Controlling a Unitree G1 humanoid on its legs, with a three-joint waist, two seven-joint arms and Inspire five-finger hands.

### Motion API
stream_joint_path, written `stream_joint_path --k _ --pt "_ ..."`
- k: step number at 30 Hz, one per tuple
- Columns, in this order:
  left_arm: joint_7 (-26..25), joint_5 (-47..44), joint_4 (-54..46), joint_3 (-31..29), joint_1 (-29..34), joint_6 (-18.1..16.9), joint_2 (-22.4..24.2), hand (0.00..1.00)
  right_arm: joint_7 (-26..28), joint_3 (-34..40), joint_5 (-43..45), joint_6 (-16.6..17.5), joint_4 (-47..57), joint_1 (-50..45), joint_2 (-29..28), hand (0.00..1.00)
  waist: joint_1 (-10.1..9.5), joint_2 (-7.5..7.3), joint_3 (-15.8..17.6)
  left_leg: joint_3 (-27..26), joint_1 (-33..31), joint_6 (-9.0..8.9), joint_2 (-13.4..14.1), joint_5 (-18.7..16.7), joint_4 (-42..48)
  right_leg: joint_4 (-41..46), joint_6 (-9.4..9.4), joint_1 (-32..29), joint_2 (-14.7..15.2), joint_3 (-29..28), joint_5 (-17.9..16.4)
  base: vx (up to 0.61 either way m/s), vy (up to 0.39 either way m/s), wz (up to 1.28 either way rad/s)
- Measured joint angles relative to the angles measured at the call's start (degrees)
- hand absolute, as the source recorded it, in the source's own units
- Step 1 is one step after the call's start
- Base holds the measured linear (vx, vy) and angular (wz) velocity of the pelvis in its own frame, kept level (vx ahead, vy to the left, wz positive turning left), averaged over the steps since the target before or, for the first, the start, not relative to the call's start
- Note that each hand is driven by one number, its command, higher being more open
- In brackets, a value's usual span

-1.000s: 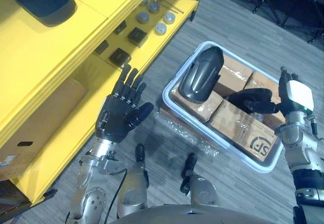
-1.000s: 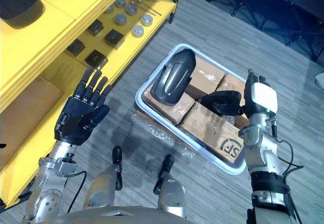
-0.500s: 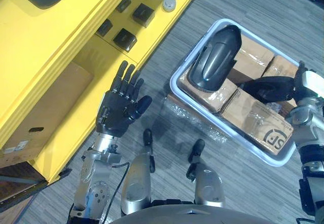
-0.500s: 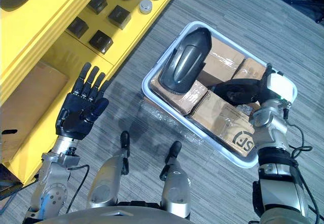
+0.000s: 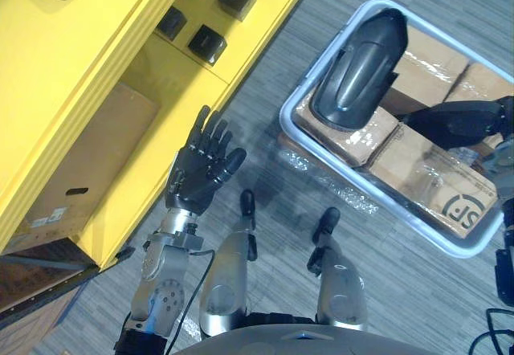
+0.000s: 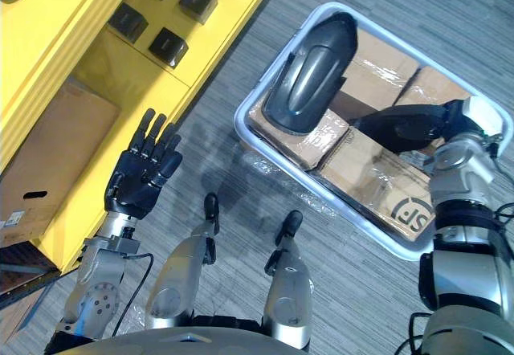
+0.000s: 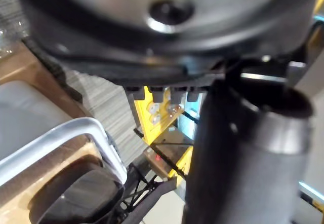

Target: Walk over and take three plastic housings, then place them on the shelf

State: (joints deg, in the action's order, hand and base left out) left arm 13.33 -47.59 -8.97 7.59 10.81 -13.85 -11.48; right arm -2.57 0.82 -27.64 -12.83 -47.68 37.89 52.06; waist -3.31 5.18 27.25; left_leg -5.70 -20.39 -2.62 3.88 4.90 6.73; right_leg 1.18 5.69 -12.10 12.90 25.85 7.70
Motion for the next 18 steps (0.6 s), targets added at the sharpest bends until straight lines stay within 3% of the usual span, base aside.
stream_joint_path --k 3,9,15,18 --pt "-0.4 0.0 1.4 0.1 -0.3 -0.3 0.2 1.0 0.5 -1.4 2.3 2.8 -2.3 1.6 1.4 0.0 -0.14 0.16 0.0 0.4 -0.9 0.12 -0.2 0.3 0.0 0.5 -0.01 -0.9 0.3 0.5 0.0 -0.01 0.01 0.07" --pt "0.0 -0.1 4.2 0.5 -1.5 -1.6 0.4 1.0 -5.1 -2.6 3.4 10.4 -5.9 1.8 2.4 0.0 -1.19 1.69 0.7 1.4 -1.4 0.14 -0.4 1.2 -1.1 1.2 -0.28 -1.6 0.4 1.1 -0.2 -0.04 0.009 0.07" --pt "1.8 -0.1 3.7 0.2 -1.3 -2.3 0.4 1.0 -11.9 -0.7 5.5 14.9 -2.7 -4.4 1.5 0.0 -1.07 1.59 0.8 1.8 0.1 -0.06 -0.1 2.8 -3.2 1.6 -0.56 -1.0 0.1 1.5 -0.4 0.0 -0.012 0.02" --pt "2.2 0.0 0.1 -0.7 0.4 -2.3 0.4 1.0 -15.2 3.3 5.4 17.1 1.2 -10.4 -1.9 0.0 -0.93 0.95 1.2 1.2 3.0 -0.17 0.6 2.9 -4.3 1.4 -0.92 1.2 -0.3 1.4 -0.7 0.04 -0.041 -0.08"
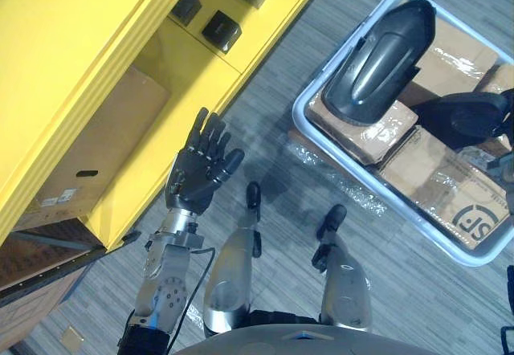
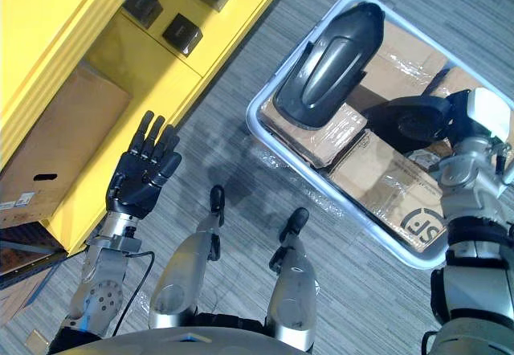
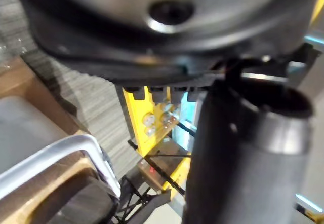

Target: Walk over and take three plastic housings, then place them on the shelf

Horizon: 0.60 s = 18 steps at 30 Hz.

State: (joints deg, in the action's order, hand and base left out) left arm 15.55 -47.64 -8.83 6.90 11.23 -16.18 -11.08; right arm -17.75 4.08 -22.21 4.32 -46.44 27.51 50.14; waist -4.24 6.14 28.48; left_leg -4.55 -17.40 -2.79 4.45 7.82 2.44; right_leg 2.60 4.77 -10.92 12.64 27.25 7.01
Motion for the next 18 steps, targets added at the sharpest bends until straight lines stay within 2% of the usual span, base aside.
stream_joint_path --k 2,3,6,8,12,14,18 --pt "0.8 0.0 -3.4 -1.2 1.2 0.0 0.1 1.0 -2.1 3.3 -0.4 1.3 4.1 -4.2 -2.5 0.0 0.24 -0.51 0.3 -0.3 2.0 -0.2 0.2 0.0 -0.9 -0.1 -0.17 1.4 -0.3 -0.1 -0.1 0.04 -0.03 -0.06" --pt "1.3 0.0 -5.3 -2.2 1.8 0.0 0.2 1.0 -2.9 6.2 -2.0 1.6 7.7 -7.1 -4.4 0.0 1.05 -0.69 0.3 -0.4 3.0 -0.32 0.2 0.0 -1.1 -0.6 -0.17 2.7 -0.5 0.3 -0.1 0.0 0.0 0.0" --pt "2.4 0.0 -8.7 -5.4 2.9 0.1 1.4 1.0 -5.2 12.3 -4.7 2.0 19.9 -15.7 -11.2 0.0 1.99 -2.51 -0.7 -1.5 6.6 -0.95 0.9 -0.8 -2.2 -1.9 0.22 6.0 -1.2 0.0 -0.4 0.03 -0.026 -0.11" --pt "2.7 0.0 -8.8 -6.1 3.1 0.3 1.6 1.0 -5.8 13.7 -6.4 2.3 23.3 -17.7 -14.0 0.0 2.52 -3.49 -1.5 -1.7 7.5 -1.05 1.1 -0.8 -2.7 -2.1 0.39 6.5 -1.4 -0.2 -0.6 0.03 -0.027 -0.1" --pt "4.0 0.0 -9.5 -6.6 5.7 3.1 1.8 1.0 -6.6 17.5 -9.7 4.0 31.9 -25.1 -22.2 0.0 3.23 -7.39 -6.2 -3.1 9.7 -1.6 1.5 -1.5 -3.0 -3.3 0.44 8.4 -1.9 -0.9 -0.6 0.08 -0.02 -0.14" --pt "4.4 0.1 -9.5 -6.6 7.2 4.3 1.8 1.0 -6.6 17.7 -11.4 4.2 34.1 -28.0 -24.0 0.0 3.77 -8.83 -8.9 -3.5 11.2 -1.74 1.5 -2.1 -3.1 -3.8 0.64 9.8 -1.9 -1.0 -0.7 0.07 -0.01 -0.09" --pt "4.6 0.2 -9.8 -6.8 7.7 6.1 2.4 1.0 -6.7 19.2 -13.4 4.6 35.7 -30.2 -24.1 0.0 4.34 -9.41 -11.4 -3.9 13.0 -2.08 1.3 -2.9 -3.6 -3.8 0.98 11.2 -1.6 -1.2 -1.0 0.02 0.012 -0.04"
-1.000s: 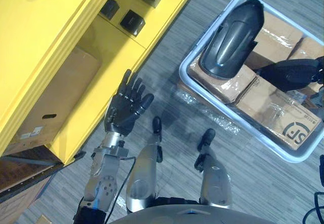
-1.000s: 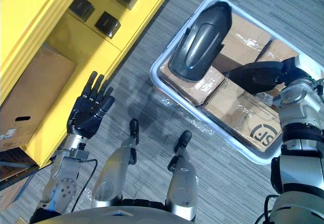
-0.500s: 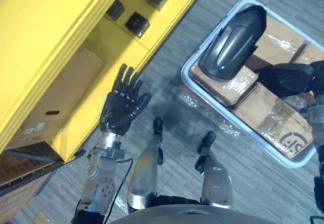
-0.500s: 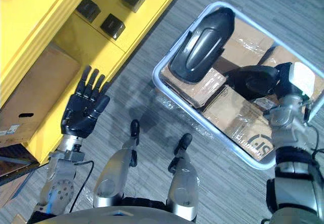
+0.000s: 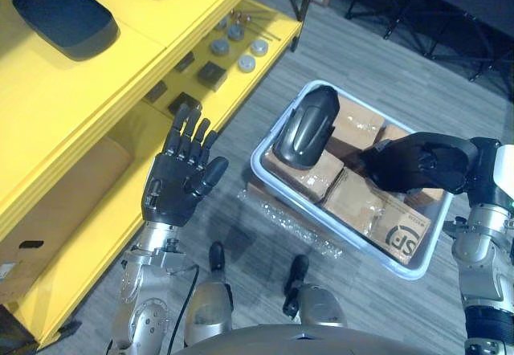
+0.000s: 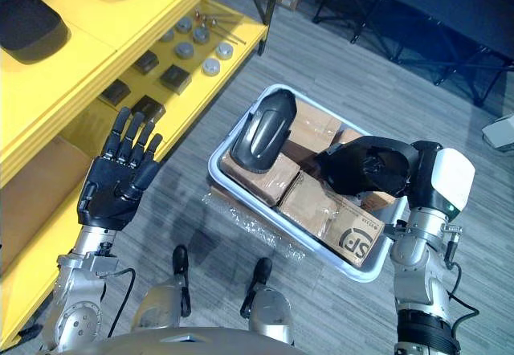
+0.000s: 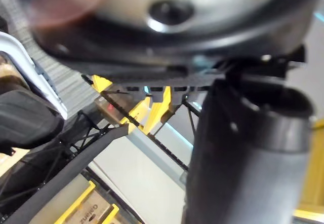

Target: Walk over and take three plastic housings, then place them on the shelf

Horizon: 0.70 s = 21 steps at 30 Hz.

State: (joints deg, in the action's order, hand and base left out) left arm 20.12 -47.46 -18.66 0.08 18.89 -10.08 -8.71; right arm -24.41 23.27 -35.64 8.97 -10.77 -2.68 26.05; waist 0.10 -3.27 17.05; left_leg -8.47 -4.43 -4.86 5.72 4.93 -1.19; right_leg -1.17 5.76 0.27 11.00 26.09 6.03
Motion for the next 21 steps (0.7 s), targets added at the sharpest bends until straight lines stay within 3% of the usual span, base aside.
stream_joint_path --k 11,16,21 --pt "0.8 0.9 0.0 3.0 0.3 0.8 0.0 1.0 -2.8 3.4 -0.1 0.4 0.3 0.8 4.5 0.0 0.19 0.65 -5.9 -1.7 2.2 0.13 0.2 -0.1 0.0 0.0 0.26 1.3 0.0 -1.3 -0.1 -0.01 0.0 -0.06" --pt "0.4 3.0 0.0 7.2 -4.2 1.7 0.0 1.0 -3.7 2.4 1.1 2.0 0.3 5.3 5.8 0.0 0.51 1.05 -7.5 -2.8 3.9 0.26 0.3 -0.1 -0.2 0.0 0.36 1.9 -0.1 -2.6 0.0 -0.01 -0.002 -0.13" --pt "1.7 2.5 1.7 10.5 -10.5 5.1 0.6 1.0 -3.5 -2.4 7.9 5.0 0.2 8.6 5.8 0.0 1.57 2.07 -9.0 -4.3 6.7 0.38 0.2 0.5 -2.1 -0.1 0.47 3.0 -0.1 -4.0 0.0 -0.01 -0.002 -0.15"
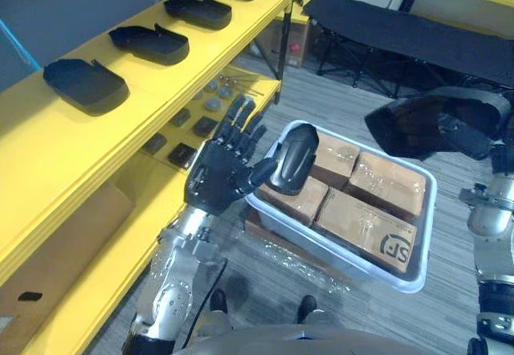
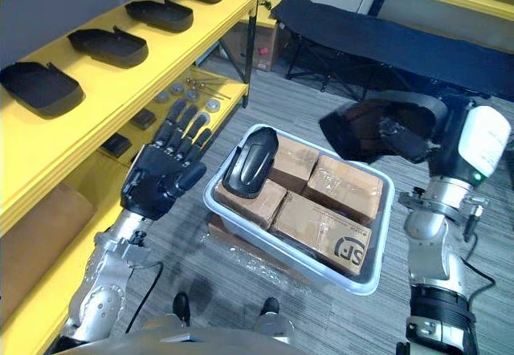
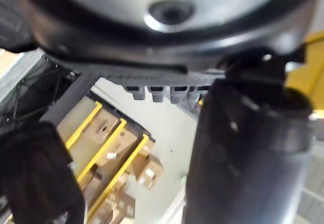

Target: Walk over and take three plastic housings, then place them on the shelf

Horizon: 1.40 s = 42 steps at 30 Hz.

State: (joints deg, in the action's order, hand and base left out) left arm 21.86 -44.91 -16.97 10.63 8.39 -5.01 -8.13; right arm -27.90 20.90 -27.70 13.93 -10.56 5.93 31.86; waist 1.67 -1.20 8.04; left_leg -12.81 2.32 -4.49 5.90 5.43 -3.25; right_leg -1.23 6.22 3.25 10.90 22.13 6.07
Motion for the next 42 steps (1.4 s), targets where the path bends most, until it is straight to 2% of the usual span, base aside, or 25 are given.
stream_joint_path --k 3,5,9,12,14,17,21,24,30,33,34,38,42 --pt "1.5 0.2 4.9 0.6 -5.3 -0.5 0.3 1.0 5.2 -1.2 6.4 3.3 0.0 0.8 0.0 0.0 0.36 0.79 -0.6 -1.3 1.8 0.04 -0.2 0.5 -1.5 -0.1 0.18 0.3 0.0 -1.3 0.2 -0.01 0.007 -0.24" --pt "0.0 6.8 8.6 0.0 -9.0 -5.4 -0.5 1.0 13.3 -1.8 10.5 5.8 0.0 1.8 0.0 0.0 1.59 0.99 -0.7 -2.3 2.9 -0.08 -0.3 0.4 -1.6 -0.5 0.33 1.0 0.0 -2.2 0.4 -0.01 0.01 -0.2" --pt "-1.9 16.5 9.6 -0.4 -15.4 -10.1 -3.0 1.0 23.2 -2.5 14.6 9.2 0.0 1.9 0.1 0.0 2.23 1.07 -1.1 -3.1 3.4 -0.12 -0.3 0.4 -1.6 -1.5 0.35 1.3 -0.2 -2.9 1.0 0.0 0.006 -0.12" --pt "-5.2 23.5 9.8 -0.4 -20.1 -11.0 -5.2 1.0 29.1 -5.4 16.2 11.9 0.0 2.8 2.4 0.0 2.75 1.53 -1.5 -3.7 3.6 -0.12 -0.4 0.4 -1.6 -2.0 0.38 1.2 -0.3 -3.6 1.4 0.0 0.007 -0.11" --pt "-9.3 30.3 11.1 -0.3 -22.5 -11.1 -6.8 1.0 33.2 -7.9 17.2 14.2 0.1 4.4 4.2 0.0 3.24 1.95 -1.9 -4.3 4.0 -0.2 -0.4 0.3 -1.8 -2.1 0.47 1.2 -0.4 -4.3 1.4 0.0 0.01 -0.15" --pt "-13.7 35.2 14.4 -0.4 -24.4 -11.2 -9.3 1.0 36.8 -8.4 19.3 15.8 0.3 6.0 4.4 0.0 3.35 2.02 -2.2 -4.7 4.0 -0.42 -0.2 0.0 -1.8 -3.2 0.44 1.1 -0.9 -5.1 1.8 0.01 -0.003 -0.15" --pt "-13.7 36.8 18.8 -0.3 -24.7 -10.7 -11.3 1.0 40.1 -8.6 21.5 15.9 0.3 7.4 4.4 0.0 3.99 1.69 -2.4 -4.9 4.0 -0.51 -0.1 0.0 -1.8 -3.2 0.35 0.9 -1.0 -5.3 1.8 0.03 -0.006 -0.05" --pt "-12.0 37.2 20.3 0.4 -24.9 -8.6 -13.2 1.0 42.4 -10.1 22.4 16.1 0.3 8.3 4.4 0.0 4.43 1.12 -2.7 -5.1 4.0 -0.51 -0.2 0.0 -1.8 -3.2 -0.13 0.9 -1.0 -5.5 2.2 0.03 0.007 -0.03" --pt "-7.6 37.3 23.5 2.6 -29.1 -3.6 -15.3 1.0 43.2 -12.9 22.4 16.6 0.3 9.3 4.4 0.0 4.62 0.32 -3.0 -5.2 4.0 -0.57 -0.2 -0.1 -1.8 -3.2 -0.16 0.8 -1.0 -5.7 2.3 0.01 0.002 0.0" --pt "-3.6 32.3 23.9 2.9 -29.1 -0.7 -15.6 1.0 43.7 -13.6 22.4 16.6 0.3 10.7 4.4 0.0 4.79 0.3 -3.0 -5.6 4.1 -0.65 -0.2 -0.1 -1.8 -3.2 -0.18 0.6 -1.0 -6.1 2.3 0.0 0.007 -0.08" --pt "-0.9 28.1 24.0 3.4 -29.2 1.2 -15.7 1.0 43.7 -13.9 22.4 16.6 0.3 11.3 4.4 0.0 4.78 0.3 -3.0 -5.8 4.1 -0.66 -0.2 -0.1 -1.8 -3.2 -0.2 0.5 -1.0 -6.4 2.3 -0.01 0.007 -0.1" --pt "6.0 15.7 23.9 9.3 -29.5 7.7 -15.4 1.0 43.7 -17.1 22.5 16.6 0.3 14.3 4.4 0.0 5.02 0.29 -3.0 -6.2 4.1 -0.66 -0.2 -0.1 -1.8 -3.2 -0.29 0.3 -1.0 -6.8 2.4 0.0 0.006 -0.05" --pt "8.8 11.0 24.3 13.1 -30.4 10.7 -15.3 1.0 43.9 -19.6 22.5 16.7 0.3 15.4 4.4 0.0 5.14 0.3 -3.0 -6.4 4.2 -0.65 -0.2 -0.1 -1.8 -3.2 -0.31 0.2 -1.0 -7.0 2.4 0.0 0.0 0.0"
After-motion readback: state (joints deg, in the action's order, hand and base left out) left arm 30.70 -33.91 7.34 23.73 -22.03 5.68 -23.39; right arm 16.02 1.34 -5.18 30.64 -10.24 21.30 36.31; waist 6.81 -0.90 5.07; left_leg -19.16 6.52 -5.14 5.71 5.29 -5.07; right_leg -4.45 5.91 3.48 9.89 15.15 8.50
